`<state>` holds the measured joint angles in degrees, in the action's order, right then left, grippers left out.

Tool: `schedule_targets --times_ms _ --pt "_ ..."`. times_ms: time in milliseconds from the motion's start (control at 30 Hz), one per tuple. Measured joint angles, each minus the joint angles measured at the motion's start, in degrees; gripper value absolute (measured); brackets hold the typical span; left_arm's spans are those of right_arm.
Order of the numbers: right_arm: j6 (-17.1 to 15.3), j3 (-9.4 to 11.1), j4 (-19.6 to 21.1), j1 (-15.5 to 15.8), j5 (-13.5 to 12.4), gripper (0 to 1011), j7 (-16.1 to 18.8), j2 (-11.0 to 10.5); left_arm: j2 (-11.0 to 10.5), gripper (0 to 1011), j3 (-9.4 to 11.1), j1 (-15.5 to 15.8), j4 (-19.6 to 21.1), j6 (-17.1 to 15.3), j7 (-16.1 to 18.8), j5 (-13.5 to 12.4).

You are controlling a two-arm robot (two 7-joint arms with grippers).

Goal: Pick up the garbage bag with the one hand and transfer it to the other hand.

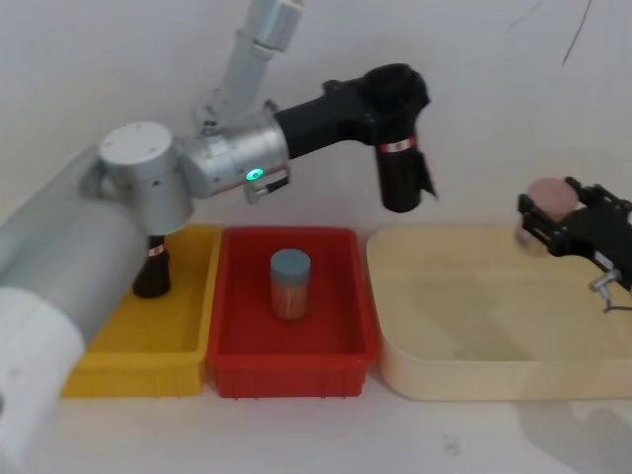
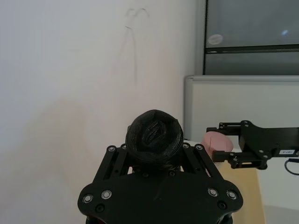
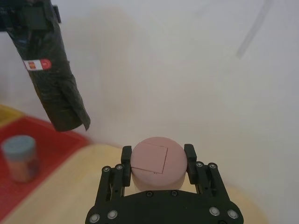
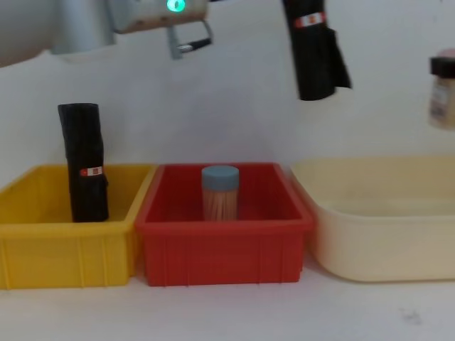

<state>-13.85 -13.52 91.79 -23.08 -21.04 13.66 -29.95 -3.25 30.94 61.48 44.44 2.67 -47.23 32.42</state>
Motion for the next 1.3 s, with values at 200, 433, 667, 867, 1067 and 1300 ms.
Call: schedule_targets --times_ms 200,433,667,867,1067,1300 --pt "-0.50 2.08 -0.54 1.52 0.17 714 -1.31 -1.11 5.58 414 2.07 6.13 -13.26 4.50 -4.22 1.20" --pt "-0.82 3.38 -0.89 2.49 0.30 899 -2.08 -1.78 9.29 414 3.46 10.15 -21.95 7.36 -6.91 1.98" --pt "-0.63 3.81 -0.62 3.01 0.33 999 -1.50 -2.05 11.52 414 4.28 12.66 -27.39 9.15 -8.57 2.46" --pt "0.11 3.63 -0.13 3.02 0.10 999 0.31 -2.16 12.52 414 4.63 13.71 -29.70 9.88 -9.29 2.67" --pt "1.08 2.86 0.31 2.50 -0.39 999 3.03 -2.15 13.17 414 4.88 14.44 -31.27 10.41 -9.76 2.82" --pt "2.40 1.11 0.51 1.03 -0.82 999 6.52 -1.82 13.69 414 5.08 15.00 -32.49 10.81 -10.13 2.91"
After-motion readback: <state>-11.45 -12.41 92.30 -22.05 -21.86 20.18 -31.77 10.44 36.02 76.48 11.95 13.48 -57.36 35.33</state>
